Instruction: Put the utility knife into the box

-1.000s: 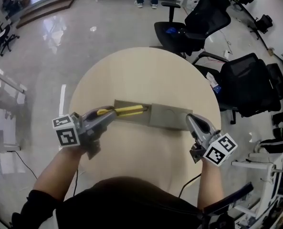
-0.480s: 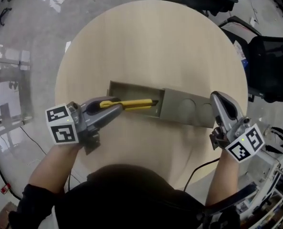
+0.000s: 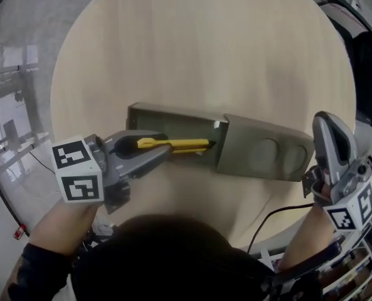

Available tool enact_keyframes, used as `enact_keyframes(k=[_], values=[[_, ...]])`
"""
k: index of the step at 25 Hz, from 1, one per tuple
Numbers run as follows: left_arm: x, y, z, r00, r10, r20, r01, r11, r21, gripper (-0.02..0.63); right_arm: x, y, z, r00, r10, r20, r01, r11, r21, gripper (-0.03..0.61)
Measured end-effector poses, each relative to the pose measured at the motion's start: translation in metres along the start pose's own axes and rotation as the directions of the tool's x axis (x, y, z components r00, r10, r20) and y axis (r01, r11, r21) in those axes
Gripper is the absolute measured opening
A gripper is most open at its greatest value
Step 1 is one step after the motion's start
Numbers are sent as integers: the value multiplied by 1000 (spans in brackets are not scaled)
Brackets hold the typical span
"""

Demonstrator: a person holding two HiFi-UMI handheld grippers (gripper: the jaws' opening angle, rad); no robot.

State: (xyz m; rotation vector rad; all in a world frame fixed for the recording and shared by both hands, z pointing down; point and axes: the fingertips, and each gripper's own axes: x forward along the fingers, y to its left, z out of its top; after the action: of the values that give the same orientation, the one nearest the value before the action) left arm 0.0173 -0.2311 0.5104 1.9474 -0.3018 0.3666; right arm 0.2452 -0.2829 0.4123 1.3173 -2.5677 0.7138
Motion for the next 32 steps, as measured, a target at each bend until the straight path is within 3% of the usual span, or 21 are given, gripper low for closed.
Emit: enact_keyframes(k=[9, 16, 22, 25, 32], values=[[16, 21, -5, 996, 46, -79, -44, 999, 19, 69, 13, -12, -21, 999, 6, -35, -9, 997, -73, 15], [19, 21, -6, 985, 89, -149, -87, 996, 24, 71, 14, -11, -19, 1000, 20, -14, -20, 999, -40, 15], [23, 21, -5, 981, 105, -162, -103, 994, 23, 71, 19, -6, -15, 999, 32, -14, -32, 998, -54, 15], [28, 23, -7, 978, 116, -172, -114, 993, 17, 114, 19, -8, -15, 999, 34, -13, -35, 998, -54, 15], [40, 26, -14, 964, 159, -213, -164, 986, -4, 296, 17, -9, -21, 999, 41, -14, -41, 999, -33, 15]])
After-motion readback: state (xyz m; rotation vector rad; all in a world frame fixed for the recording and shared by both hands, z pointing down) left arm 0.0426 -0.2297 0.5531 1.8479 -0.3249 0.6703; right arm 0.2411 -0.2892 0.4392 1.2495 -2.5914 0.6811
